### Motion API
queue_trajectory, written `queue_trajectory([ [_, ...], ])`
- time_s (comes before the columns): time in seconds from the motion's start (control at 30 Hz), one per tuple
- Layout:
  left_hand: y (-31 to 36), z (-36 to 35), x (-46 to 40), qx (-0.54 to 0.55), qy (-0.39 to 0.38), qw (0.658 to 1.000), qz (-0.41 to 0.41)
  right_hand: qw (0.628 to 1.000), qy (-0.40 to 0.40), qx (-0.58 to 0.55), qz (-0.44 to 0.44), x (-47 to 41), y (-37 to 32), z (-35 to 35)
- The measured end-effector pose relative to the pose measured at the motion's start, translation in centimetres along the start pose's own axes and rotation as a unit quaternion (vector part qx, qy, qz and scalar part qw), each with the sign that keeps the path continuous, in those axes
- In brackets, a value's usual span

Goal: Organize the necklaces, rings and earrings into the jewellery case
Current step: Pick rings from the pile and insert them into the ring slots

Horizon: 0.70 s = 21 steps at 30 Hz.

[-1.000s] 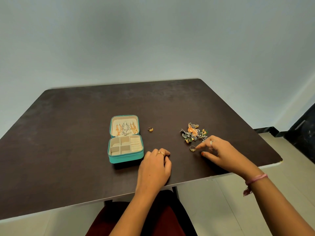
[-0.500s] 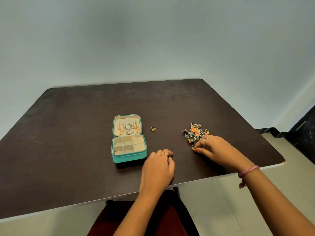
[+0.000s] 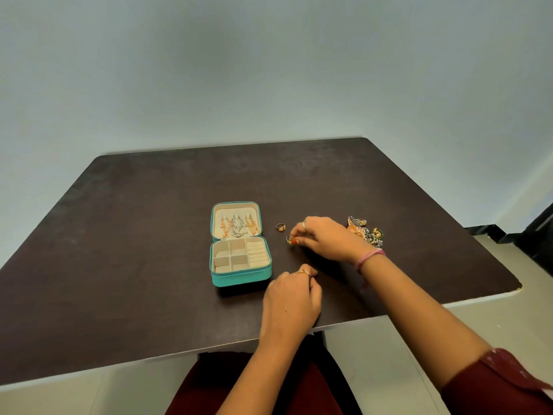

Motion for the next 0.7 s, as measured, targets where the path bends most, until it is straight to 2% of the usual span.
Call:
queue_trajectory([
  [0.27,-0.4,0.0,-0.1,0.03,0.004,0.999,-0.012,0.999,-0.032,0.012,-0.005,-1.8,-1.4,0.7],
  [0.5,-0.5,0.2,-0.1,0.03,0.009,0.999,-0.021,0.993,0.103,-0.049,-0.029,1.6,2.4,3.2],
  [0.7,-0.6,0.3,-0.1,0.056,-0.001,0.998,-0.005,0.984,0.136,-0.026,-0.116,6.9,8.3,4.5],
])
Point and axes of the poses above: each hand's wrist, its own x-axis away from the middle knuckle, its own z-axis out of the back of the hand, y = z × x, the point moved 1 cm from there along -x, towards the middle knuckle, and after that the axes turned 4 degrees about -z, right-handed, at the moved point
